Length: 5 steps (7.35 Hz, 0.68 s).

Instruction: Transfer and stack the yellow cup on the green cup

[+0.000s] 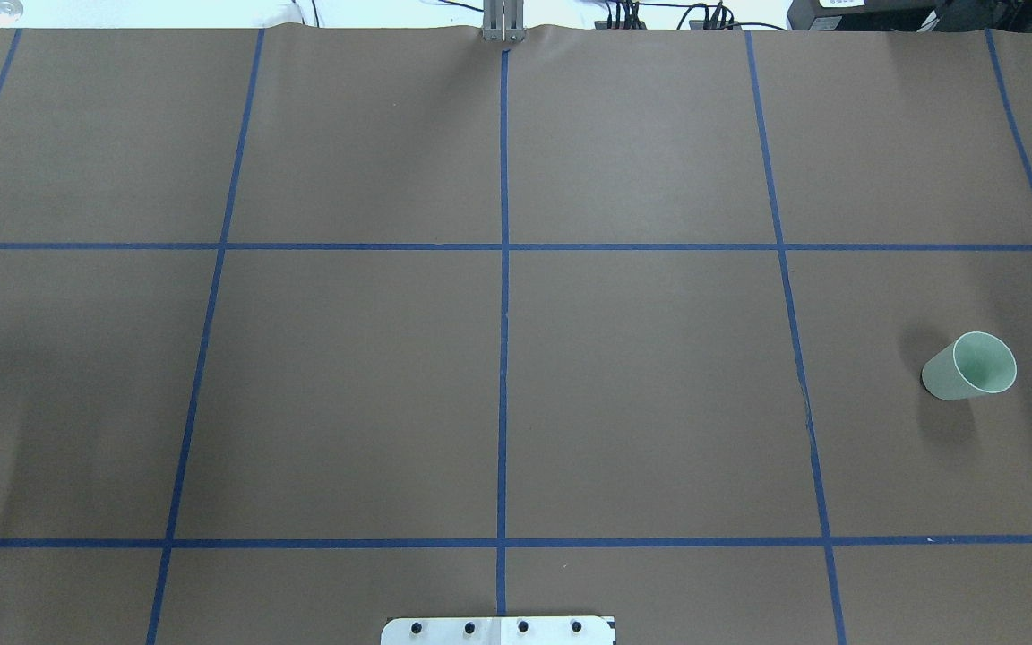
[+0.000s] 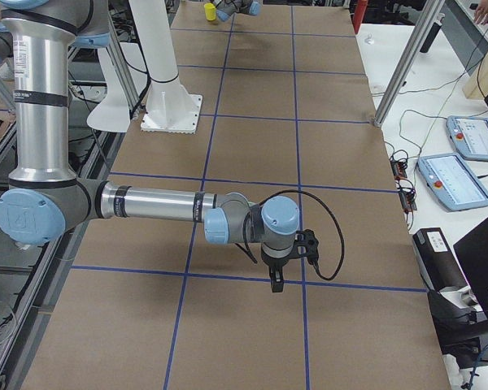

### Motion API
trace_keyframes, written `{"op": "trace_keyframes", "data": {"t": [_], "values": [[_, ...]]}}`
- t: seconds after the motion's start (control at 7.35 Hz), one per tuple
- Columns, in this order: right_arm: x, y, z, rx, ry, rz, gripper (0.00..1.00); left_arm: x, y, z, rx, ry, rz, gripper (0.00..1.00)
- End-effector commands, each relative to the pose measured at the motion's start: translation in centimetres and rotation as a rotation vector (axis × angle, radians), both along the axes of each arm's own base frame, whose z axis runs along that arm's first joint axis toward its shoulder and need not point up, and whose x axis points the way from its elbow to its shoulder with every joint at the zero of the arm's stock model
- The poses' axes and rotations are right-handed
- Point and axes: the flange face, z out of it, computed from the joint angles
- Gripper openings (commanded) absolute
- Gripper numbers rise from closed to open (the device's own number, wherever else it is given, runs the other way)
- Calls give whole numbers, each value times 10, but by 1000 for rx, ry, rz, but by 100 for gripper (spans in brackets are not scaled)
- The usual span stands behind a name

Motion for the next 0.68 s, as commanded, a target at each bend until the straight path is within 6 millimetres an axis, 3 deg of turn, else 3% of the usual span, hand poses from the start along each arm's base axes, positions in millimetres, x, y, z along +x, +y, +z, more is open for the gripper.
{"op": "trace_keyframes", "data": {"t": [0.0,0.54], "values": [[0,-1,-2,4,-2,0,100,1,8,20,-5,2,-12,100],[0,-4,-4,9,-2,0,100,16,24,26,-67,24,-56,100]]}}
